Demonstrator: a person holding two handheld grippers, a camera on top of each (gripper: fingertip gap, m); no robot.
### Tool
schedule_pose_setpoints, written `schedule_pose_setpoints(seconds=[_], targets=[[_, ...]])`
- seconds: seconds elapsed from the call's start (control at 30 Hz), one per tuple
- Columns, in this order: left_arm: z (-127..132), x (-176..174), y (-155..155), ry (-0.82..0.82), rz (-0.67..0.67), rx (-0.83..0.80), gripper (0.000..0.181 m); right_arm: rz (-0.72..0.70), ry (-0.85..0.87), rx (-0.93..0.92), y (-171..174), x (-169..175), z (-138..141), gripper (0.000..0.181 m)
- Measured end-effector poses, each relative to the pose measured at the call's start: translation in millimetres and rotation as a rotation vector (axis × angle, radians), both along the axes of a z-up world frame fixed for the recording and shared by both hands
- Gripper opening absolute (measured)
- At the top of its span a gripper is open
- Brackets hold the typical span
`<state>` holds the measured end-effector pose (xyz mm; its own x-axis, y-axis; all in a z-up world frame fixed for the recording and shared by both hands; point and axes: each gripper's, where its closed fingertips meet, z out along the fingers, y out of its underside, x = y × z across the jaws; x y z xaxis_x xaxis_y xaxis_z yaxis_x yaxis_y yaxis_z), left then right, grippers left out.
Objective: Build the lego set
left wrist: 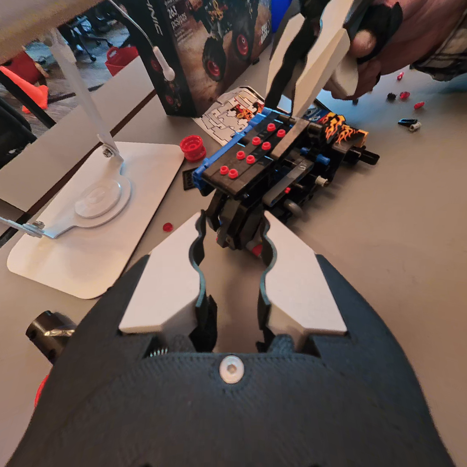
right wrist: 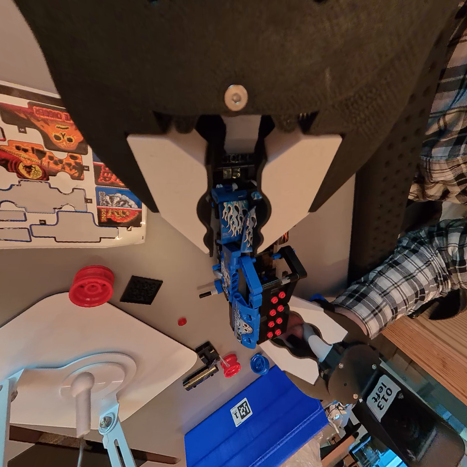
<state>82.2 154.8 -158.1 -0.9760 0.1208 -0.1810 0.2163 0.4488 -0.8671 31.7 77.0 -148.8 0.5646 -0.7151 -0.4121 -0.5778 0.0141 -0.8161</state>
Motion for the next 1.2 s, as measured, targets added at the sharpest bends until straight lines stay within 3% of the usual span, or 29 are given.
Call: schedule_pose_setpoints(seconds=[0.47, 0.93, 1.0, 1.2], targets=[[-0.7, 3.7, -7.3, -0.076, 0.012, -0.029, 0.045, 0.029, -0.062, -0.14, 15.7, 1.2, -3.2, 0.029], [-1.2, -15.5, 1.9, -0.122, -0.077, 0.013, 0.041, 0.048, -0.094, -0.167, 21.1, 2.5, -4.4, 0.025], [2.7, -23.6, 6.2, -0.126, -0.119, 0.011, 0.033, 0.056, -0.099, -0.169, 23.0, 2.0, -4.1, 0.024], [2.0, -24.3, 10.8, -0.125, -0.133, 0.021, 0.04, 0.067, -0.118, -0.2, 28.5, 1.4, -4.0, 0.024]])
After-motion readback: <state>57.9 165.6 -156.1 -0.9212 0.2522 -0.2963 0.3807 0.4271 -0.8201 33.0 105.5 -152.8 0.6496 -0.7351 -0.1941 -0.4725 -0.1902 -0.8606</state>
